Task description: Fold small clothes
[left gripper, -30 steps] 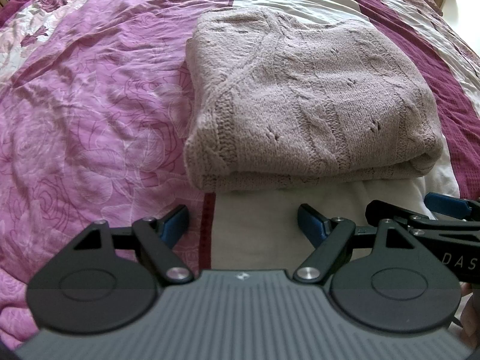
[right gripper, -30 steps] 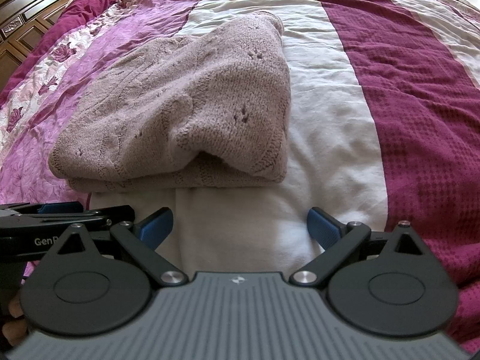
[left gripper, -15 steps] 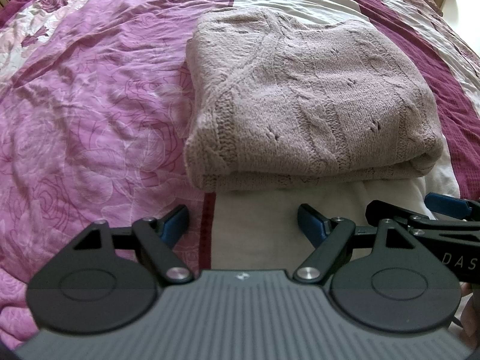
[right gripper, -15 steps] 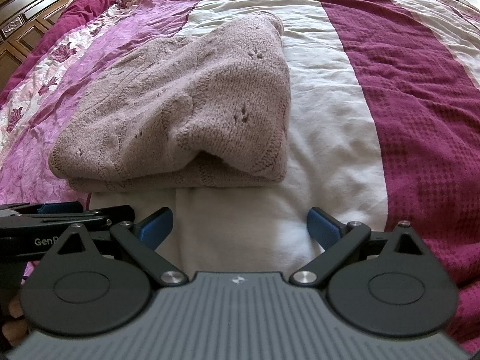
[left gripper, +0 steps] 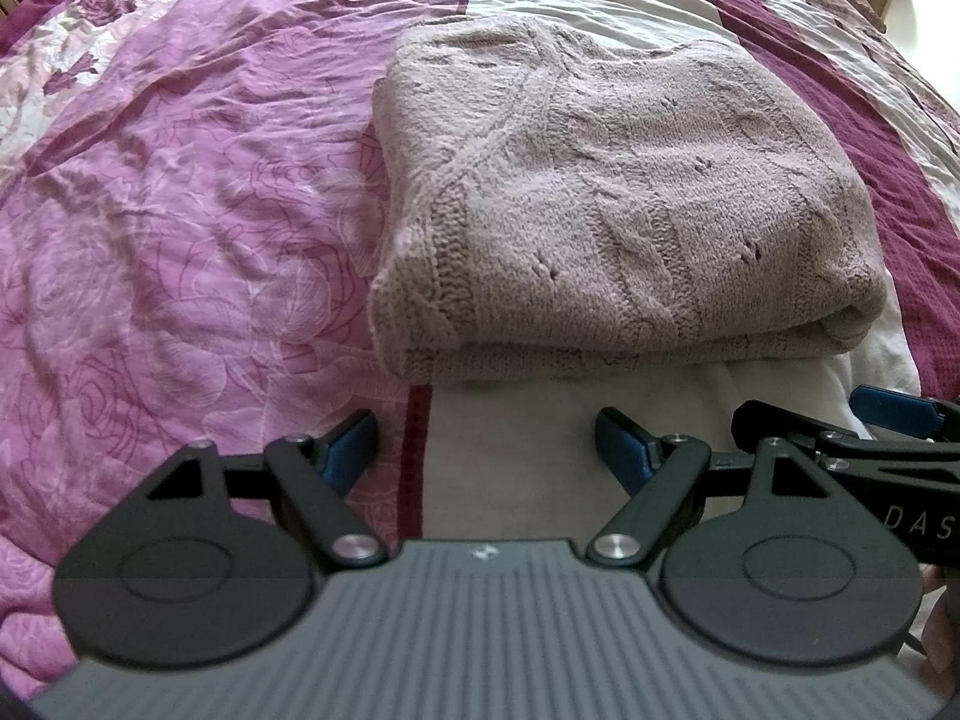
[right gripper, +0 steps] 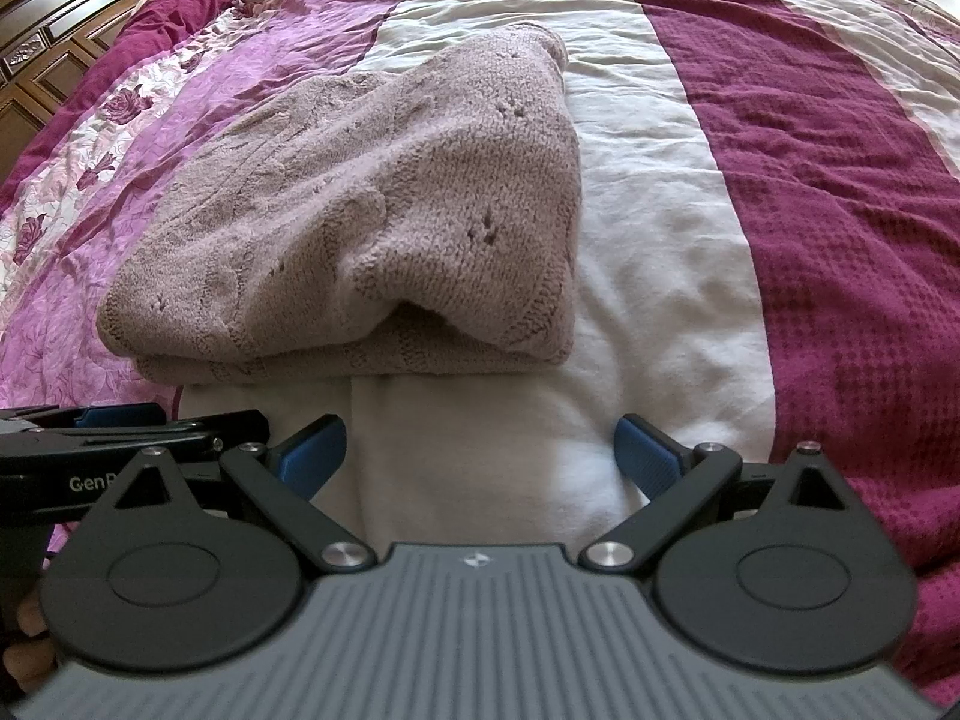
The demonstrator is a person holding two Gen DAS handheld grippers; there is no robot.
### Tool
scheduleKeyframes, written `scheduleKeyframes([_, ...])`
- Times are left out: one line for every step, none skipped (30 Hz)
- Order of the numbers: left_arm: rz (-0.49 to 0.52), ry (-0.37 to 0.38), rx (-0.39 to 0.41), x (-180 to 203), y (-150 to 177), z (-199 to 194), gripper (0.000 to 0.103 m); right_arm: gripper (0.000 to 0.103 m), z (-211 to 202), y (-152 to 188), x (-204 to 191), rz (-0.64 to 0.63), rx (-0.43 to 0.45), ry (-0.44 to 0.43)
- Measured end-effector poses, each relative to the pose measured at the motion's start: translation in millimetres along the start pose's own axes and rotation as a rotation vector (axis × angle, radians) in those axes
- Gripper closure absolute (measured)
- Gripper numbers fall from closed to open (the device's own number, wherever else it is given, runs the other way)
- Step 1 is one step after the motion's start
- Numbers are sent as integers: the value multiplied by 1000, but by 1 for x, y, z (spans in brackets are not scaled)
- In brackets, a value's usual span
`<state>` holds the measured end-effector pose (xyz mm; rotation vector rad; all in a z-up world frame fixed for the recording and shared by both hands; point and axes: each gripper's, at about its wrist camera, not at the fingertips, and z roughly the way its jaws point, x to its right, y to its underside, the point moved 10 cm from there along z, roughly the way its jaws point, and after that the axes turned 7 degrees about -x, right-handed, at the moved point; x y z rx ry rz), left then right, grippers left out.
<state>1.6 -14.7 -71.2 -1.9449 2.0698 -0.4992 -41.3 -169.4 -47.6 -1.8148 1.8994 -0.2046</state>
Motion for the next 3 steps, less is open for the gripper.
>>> scheduleKeyframes([0, 0, 0, 0, 0, 0, 22, 3, 0, 0, 0, 0, 0, 0])
scheduleKeyframes([0, 0, 0, 0, 0, 0, 22, 3, 0, 0, 0, 0, 0, 0])
scheduleKeyframes([0, 0, 0, 0, 0, 0, 22, 3, 0, 0, 0, 0, 0, 0])
